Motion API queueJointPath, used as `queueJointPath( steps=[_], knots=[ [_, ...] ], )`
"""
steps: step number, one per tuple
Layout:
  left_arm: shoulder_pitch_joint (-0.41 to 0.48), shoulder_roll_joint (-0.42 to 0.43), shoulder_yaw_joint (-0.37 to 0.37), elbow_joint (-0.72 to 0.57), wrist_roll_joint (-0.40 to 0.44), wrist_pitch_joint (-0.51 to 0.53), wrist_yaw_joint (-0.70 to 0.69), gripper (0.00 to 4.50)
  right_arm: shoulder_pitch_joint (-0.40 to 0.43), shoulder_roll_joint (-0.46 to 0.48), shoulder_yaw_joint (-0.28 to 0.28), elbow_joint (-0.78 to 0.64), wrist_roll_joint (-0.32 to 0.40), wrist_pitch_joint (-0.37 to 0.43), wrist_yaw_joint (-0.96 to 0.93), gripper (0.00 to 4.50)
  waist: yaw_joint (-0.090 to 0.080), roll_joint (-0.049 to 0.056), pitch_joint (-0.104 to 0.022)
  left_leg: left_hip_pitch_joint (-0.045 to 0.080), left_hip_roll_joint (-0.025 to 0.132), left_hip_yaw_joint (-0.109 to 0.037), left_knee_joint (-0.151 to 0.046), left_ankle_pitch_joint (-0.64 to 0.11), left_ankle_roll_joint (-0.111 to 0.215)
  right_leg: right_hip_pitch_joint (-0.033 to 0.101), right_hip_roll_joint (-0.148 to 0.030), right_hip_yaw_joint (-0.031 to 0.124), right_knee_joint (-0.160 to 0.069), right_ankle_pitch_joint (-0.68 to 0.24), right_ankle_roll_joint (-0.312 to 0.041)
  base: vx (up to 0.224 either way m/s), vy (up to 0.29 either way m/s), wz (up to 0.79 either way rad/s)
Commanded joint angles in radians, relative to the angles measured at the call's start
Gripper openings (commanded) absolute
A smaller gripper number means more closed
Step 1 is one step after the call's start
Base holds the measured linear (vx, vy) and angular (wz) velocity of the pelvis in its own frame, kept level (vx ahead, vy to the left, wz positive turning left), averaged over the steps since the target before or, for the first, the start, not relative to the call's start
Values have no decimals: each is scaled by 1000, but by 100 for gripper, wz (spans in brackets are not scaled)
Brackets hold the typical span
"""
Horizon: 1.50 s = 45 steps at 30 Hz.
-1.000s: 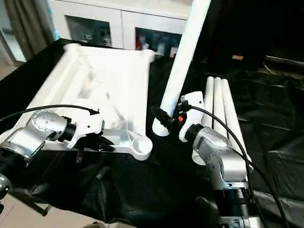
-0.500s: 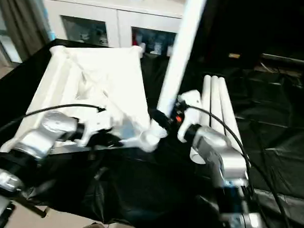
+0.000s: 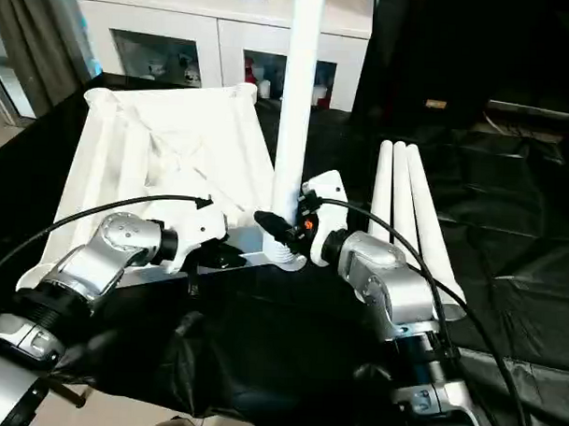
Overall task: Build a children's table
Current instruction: Insert table leg to table base
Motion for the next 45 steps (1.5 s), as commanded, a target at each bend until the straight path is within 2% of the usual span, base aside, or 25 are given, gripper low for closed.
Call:
queueJointPath(
  steps=[1,4,5,7,8,9,11,15,21,22,26,30,31,34,37,39,44,45],
  knots=[
    [15,17,21,-10,-1,-11,-6,0,-27,-6,-5,26,-12,-18,1,191,1,-7,-76,14,83,-46,-77,-147,7,51,-125,76,-80,-279,-155,0,0,0],
    [20,24,19,-17,-5,-11,-19,0,-38,-8,-8,46,-19,-27,3,191,-1,-9,-77,12,82,-45,-76,-133,11,53,-124,76,-76,-254,-164,0,0,0],
    [25,29,20,-24,-7,-12,-31,0,-45,-10,-8,60,-25,-26,9,191,-2,-13,-77,13,82,-44,-77,-127,16,52,-123,76,-76,-246,-166,0,0,0],
    [27,32,21,-26,-6,-12,-34,0,-47,-12,-5,69,-31,-27,13,191,-3,-10,-77,12,82,-43,-76,-118,19,53,-124,76,-74,-233,-168,0,0,0],
    [28,34,21,-27,-6,-10,-37,0,-48,-13,-2,71,-31,-26,17,191,-3,-14,-77,11,82,-43,-76,-115,21,54,-124,76,-74,-229,-169,0,0,0],
    [28,34,21,-28,-6,-8,-38,0,-49,-15,0,73,-31,-24,19,191,-3,-12,-77,12,82,-43,-76,-112,24,53,-124,76,-73,-227,-170,0,0,0],
    [30,38,22,-34,-10,-1,-47,0,-54,-27,19,81,-34,-5,48,191,-4,-15,-77,11,82,-43,-76,-113,26,54,-124,75,-74,-236,-167,0,0,0],
    [35,37,24,-41,-16,7,-58,0,-56,-34,31,90,-48,-7,57,191,-4,-13,-75,13,82,-42,-76,-129,21,52,-125,76,-79,-268,-163,0,0,0],
    [42,39,21,-49,-12,9,-66,0,-70,-31,13,120,-47,-16,50,191,-4,-14,-77,14,84,-43,-77,-127,15,52,-122,76,-74,-239,-172,0,0,0],
    [42,38,21,-49,-11,9,-66,0,-72,-28,8,124,-40,-17,53,191,-4,-10,-77,14,84,-43,-76,-124,16,52,-124,76,-73,-231,-176,0,0,0],
    [40,36,21,-49,-8,10,-66,0,-76,-17,-2,137,-32,-15,60,191,-3,-13,-76,14,83,-43,-76,-132,18,53,-124,76,-77,-249,-172,0,0,0],
    [35,33,20,-44,-1,9,-62,0,-80,-3,-13,164,-18,-10,70,191,-4,-11,-76,14,83,-44,-77,-137,16,53,-125,76,-79,-262,-169,0,0,0],
    [35,33,21,-44,-1,9,-62,0,-80,-2,-15,169,-16,-12,73,191,-4,-8,-76,15,84,-45,-77,-138,15,52,-123,75,-78,-262,-170,0,0,0],
    [35,33,20,-42,1,9,-60,0,-73,4,-30,182,-3,-16,75,191,-4,-10,-76,16,84,-44,-77,-143,13,52,-125,76,-79,-259,-172,0,0,0],
    [33,32,21,-39,3,6,-56,0,-53,10,-57,203,1,-27,60,191,-3,-9,-77,15,84,-44,-77,-143,12,53,-126,76,-78,-251,-177,0,0,0],
    [32,31,23,-37,4,2,-51,0,-33,24,-76,208,6,-34,44,191,-3,-4,-76,15,84,-45,-77,-146,11,52,-124,75,-79,-254,-177,0,0,0],
    [28,30,25,-30,7,-3,-48,0,-4,45,-111,237,23,-60,22,191,-2,-5,-77,17,85,-45,-79,-162,6,52,-127,76,-82,-261,-177,0,0,0],
    [26,30,26,-27,8,-4,-47,0,5,51,-120,243,28,-67,17,191,-3,0,-76,17,86,-46,-80,-175,2,51,-127,75,-84,-267,-177,0,0,0]
  ],
)
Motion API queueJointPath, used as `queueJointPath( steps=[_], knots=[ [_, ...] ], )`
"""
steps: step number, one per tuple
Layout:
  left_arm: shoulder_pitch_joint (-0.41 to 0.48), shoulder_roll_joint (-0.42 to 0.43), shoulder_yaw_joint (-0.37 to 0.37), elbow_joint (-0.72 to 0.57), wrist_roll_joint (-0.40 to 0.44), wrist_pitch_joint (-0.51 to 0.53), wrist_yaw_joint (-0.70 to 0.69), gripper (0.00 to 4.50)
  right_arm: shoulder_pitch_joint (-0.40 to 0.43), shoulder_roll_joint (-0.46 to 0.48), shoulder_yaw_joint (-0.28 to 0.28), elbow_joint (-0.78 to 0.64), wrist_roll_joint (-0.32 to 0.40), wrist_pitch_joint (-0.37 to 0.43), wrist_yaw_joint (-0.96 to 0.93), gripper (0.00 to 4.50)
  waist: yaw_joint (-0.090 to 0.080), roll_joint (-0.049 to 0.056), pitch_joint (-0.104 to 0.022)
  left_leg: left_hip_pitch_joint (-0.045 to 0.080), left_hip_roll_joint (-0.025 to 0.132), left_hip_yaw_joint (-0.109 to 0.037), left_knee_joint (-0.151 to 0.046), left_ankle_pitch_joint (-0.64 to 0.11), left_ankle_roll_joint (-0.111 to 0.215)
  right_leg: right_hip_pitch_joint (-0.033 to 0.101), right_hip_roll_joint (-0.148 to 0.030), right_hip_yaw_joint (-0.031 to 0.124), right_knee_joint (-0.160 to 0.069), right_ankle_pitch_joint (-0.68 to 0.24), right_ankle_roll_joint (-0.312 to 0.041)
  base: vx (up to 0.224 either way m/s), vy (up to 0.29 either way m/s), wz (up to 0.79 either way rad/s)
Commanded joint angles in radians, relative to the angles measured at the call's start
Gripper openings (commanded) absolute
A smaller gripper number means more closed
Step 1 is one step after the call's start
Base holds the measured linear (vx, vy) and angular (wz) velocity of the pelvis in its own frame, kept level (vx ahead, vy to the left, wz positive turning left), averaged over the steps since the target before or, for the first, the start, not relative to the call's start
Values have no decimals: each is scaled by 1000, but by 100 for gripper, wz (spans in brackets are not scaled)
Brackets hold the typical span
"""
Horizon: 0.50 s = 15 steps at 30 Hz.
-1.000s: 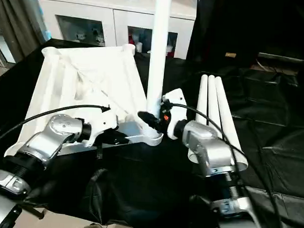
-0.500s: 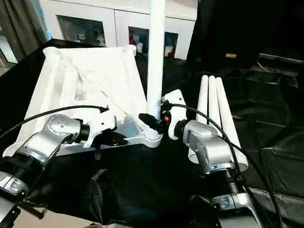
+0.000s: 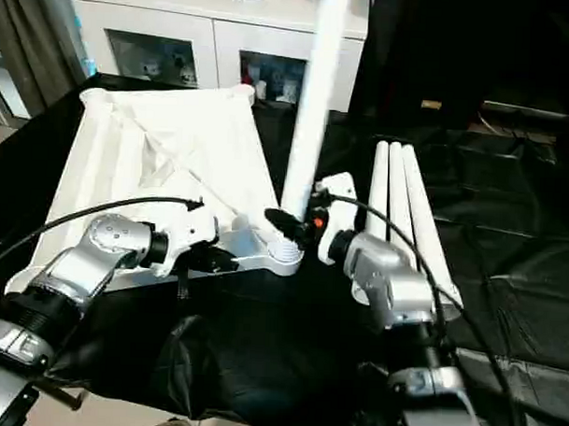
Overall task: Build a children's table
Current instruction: Insert table leg to table base
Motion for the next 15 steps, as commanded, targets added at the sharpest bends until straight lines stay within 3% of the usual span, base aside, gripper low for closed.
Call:
queueJointPath(
  steps=[1,2,5,6,11,12,15],
  knots=[
    [-4,1,5,6,14,-15,6,0,44,13,-14,50,-2,-3,-28,191,6,6,-72,16,86,-47,-79,-177,0,51,-126,75,-83,-268,-173,0,0,0],
    [-6,2,6,8,15,-16,6,0,54,20,-21,53,3,-16,-27,191,8,17,-73,17,86,-49,-78,-183,-4,50,-127,75,-81,-268,-174,0,0,0],
    [-10,2,5,13,17,-19,6,0,76,32,-36,52,14,-38,-22,191,6,10,-73,16,86,-49,-80,-192,-3,51,-127,75,-83,-267,-175,0,0,0],
    [-13,2,3,18,19,-22,5,0,93,35,-35,50,11,-54,-13,191,9,22,-74,18,86,-50,-79,-195,-5,50,-127,75,-83,-271,-176,0,0,0],
    [-22,-4,0,35,26,-32,10,0,127,51,-57,58,29,-89,-10,191,8,20,-73,18,87,-50,-82,-218,-5,50,-126,74,-87,-274,-176,0,0,0],
    [-24,-6,-1,37,27,-33,11,0,135,54,-62,60,31,-101,-9,191,9,25,-71,20,86,-50,-83,-236,-9,49,-126,74,-92,-300,-171,0,0,0],
    [-28,-9,0,43,29,-36,13,0,150,59,-63,58,30,-125,-5,190,9,27,-70,23,89,-53,-87,-265,-16,48,-126,74,-96,-321,-167,0,0,0]
  ],
)
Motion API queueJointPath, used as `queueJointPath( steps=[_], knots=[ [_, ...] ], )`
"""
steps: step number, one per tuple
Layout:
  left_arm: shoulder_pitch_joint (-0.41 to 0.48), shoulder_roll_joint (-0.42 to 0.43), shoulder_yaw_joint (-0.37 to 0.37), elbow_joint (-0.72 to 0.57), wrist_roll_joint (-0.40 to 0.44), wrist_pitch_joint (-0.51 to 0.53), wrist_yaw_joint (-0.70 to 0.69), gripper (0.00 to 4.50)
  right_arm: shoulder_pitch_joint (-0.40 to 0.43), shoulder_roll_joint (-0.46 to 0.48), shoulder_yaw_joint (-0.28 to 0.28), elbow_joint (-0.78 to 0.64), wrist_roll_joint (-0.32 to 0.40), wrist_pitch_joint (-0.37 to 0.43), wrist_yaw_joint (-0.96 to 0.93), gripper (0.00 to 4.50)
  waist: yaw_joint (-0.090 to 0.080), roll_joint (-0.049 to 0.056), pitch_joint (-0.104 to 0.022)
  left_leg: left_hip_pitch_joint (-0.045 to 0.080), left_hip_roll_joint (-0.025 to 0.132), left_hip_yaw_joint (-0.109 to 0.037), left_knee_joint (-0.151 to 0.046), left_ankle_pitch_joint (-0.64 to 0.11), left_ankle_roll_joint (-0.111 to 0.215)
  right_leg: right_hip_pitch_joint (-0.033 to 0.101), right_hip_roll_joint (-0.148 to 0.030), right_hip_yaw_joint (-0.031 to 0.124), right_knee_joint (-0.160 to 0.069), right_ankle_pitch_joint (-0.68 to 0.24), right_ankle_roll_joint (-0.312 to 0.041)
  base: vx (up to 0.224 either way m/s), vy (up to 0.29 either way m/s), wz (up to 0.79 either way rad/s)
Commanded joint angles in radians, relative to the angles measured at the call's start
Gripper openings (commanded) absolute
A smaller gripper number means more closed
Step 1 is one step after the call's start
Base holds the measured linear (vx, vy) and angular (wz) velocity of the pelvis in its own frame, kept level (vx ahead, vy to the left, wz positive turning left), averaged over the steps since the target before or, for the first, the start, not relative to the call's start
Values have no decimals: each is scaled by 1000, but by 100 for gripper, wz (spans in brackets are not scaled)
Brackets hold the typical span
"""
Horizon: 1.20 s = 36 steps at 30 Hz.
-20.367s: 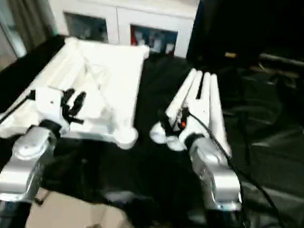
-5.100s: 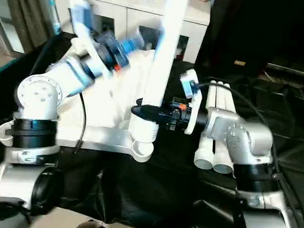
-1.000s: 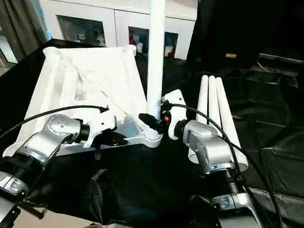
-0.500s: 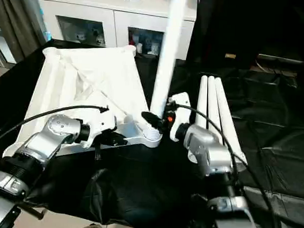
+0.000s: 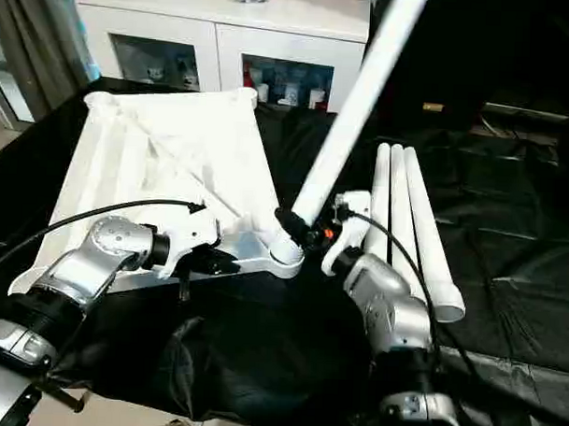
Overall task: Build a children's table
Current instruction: Insert table leg to table base
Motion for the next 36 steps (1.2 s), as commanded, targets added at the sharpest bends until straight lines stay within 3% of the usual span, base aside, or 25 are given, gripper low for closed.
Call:
queueJointPath(
  steps=[1,11,21,26,34,35,36],
  knots=[
    [-24,8,0,7,18,-9,15,0,50,-7,10,50,-38,5,-7,190,2,14,-64,19,89,-53,-87,-266,-18,44,-127,75,-91,-316,-174,0,0,0],
    [-32,5,12,34,26,-26,30,0,97,5,27,29,-72,-114,-16,190,4,17,-59,27,89,-56,-94,-308,-24,43,-130,75,-103,-390,-155,0,0,0],
    [-38,3,18,52,35,-40,39,0,103,-13,90,18,-165,-245,-35,190,0,18,-54,31,88,-59,-98,-348,-26,39,-129,76,-111,-442,-141,0,0,0],
    [-40,2,17,59,40,-46,41,0,95,-19,104,19,-175,-244,-28,190,-1,18,-52,31,88,-59,-99,-354,-20,38,-130,77,-115,-463,-136,0,0,0],
    [-36,7,11,58,38,-54,13,0,36,-46,161,41,-175,-123,66,190,-1,17,-51,32,89,-60,-100,-351,-15,37,-130,76,-117,-485,-131,0,0,0],
    [-36,7,10,57,38,-54,11,0,22,-53,171,52,-183,-115,77,190,-4,11,-50,29,88,-59,-101,-346,-13,39,-129,76,-116,-483,-131,0,0,0],
    [-36,8,9,57,38,-54,10,0,4,-62,185,68,-194,-104,93,190,-3,12,-51,28,87,-59,-99,-339,-12,39,-131,75,-114,-486,-133,0,0,0]
  ],
)
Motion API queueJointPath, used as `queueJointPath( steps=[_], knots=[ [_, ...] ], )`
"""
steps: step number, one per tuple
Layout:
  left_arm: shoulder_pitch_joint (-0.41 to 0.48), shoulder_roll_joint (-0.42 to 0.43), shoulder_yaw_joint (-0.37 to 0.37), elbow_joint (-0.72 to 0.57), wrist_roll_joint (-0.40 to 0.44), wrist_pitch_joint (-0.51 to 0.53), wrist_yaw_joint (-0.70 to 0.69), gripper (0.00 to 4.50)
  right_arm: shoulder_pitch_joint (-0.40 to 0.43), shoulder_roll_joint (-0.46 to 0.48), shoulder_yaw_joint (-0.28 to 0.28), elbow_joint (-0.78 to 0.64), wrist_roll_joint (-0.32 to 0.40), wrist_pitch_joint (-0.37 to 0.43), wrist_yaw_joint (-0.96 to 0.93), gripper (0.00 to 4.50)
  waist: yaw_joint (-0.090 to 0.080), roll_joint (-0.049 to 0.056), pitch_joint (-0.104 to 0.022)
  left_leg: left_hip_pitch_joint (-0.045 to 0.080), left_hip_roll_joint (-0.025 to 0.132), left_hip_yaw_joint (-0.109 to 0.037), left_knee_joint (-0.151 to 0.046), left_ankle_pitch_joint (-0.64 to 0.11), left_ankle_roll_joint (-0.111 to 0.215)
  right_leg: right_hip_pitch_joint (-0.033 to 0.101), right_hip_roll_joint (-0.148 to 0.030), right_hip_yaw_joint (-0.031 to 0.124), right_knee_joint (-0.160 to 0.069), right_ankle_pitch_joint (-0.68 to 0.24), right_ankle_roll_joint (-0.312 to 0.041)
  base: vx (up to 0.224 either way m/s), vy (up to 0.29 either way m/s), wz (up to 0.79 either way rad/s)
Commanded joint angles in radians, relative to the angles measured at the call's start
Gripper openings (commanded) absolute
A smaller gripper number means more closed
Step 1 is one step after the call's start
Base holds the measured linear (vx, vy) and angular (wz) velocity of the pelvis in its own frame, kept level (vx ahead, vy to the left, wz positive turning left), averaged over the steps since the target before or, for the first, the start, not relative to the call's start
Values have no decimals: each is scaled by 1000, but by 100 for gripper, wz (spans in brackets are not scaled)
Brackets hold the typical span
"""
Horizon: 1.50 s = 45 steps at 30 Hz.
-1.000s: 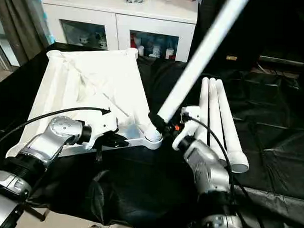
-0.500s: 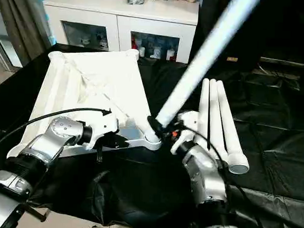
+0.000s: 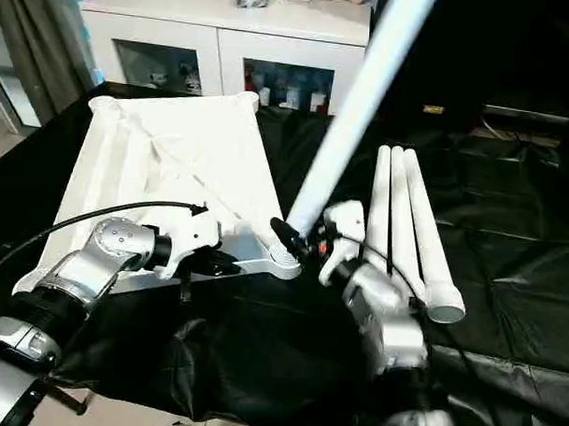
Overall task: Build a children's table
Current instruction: Insert table leg to table base
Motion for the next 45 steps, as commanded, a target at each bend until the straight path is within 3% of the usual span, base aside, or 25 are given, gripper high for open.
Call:
queueJointPath(
  steps=[1,2,4,6,9,15,18,19,23,27,31,39,45],
  knots=[
    [-24,8,9,8,19,-6,12,0,-5,-13,75,74,-49,64,49,190,-1,5,-52,14,88,-57,-88,-333,-9,29,-130,75,-111,-493,-131,0,0,0],
    [-24,8,9,8,19,-6,12,0,-6,-14,76,75,-50,65,51,190,-1,7,-51,15,88,-58,-87,-332,-8,27,-131,76,-111,-498,-131,0,0,0],
    [-24,9,10,6,19,-6,10,0,-26,-28,96,89,-58,84,86,190,-1,0,-52,14,88,-56,-89,-318,-3,29,-129,75,-112,-501,-124,0,0,0],
    [-23,11,10,6,19,-7,10,0,-40,-36,107,100,-72,81,103,190,0,5,-53,15,91,-57,-89,-310,-2,27,-131,76,-110,-480,-129,0,0,0],
    [-22,15,12,5,18,-6,10,0,-54,-43,115,113,-77,82,134,190,-1,-1,-53,13,91,-55,-89,-309,-2,28,-131,77,-107,-463,-138,0,0,0],
    [-15,19,14,3,18,-8,9,0,-53,-56,128,137,-75,65,188,190,1,1,-53,15,91,-55,-90,-320,-2,26,-131,77,-111,-488,-130,0,0,0],
    [-15,18,15,2,17,-9,8,0,-44,-53,111,146,-70,49,179,190,1,2,-53,15,93,-56,-91,-319,-3,26,-131,77,-110,-474,-134,0,0,0],
    [-16,17,14,3,17,-10,8,0,-40,-51,104,152,-68,46,176,190,1,8,-53,15,93,-56,-92,-321,-6,26,-131,77,-108,-467,-137,0,0,0],
    [-24,12,13,13,21,-13,17,0,-31,-40,83,160,-60,32,153,190,-1,5,-52,17,93,-56,-92,-336,-9,25,-132,77,-111,-470,-144,0,0,0],
    [-29,8,15,18,24,-13,26,0,-29,13,-37,199,17,33,41,190,-4,7,-50,20,94,-60,-95,-365,-14,23,-137,76,-119,-520,-133,0,0,0],
    [-32,9,17,22,28,-13,36,0,-5,30,-65,191,42,25,19,190,-7,10,-49,20,94,-61,-98,-386,-21,21,-134,75,-120,-519,-129,0,0,0],
    [-38,9,19,37,34,-21,45,0,86,50,-42,131,-2,-43,-12,190,-1,12,-50,19,94,-59,-101,-371,-22,20,-134,79,-118,-482,-134,0,0,0],
    [-40,8,20,44,38,-24,47,0,95,44,-30,117,-20,-63,-44,190,-3,13,-46,22,93,-62,-102,-401,-21,17,-137,78,-128,-557,-113,0,0,0]
  ],
)
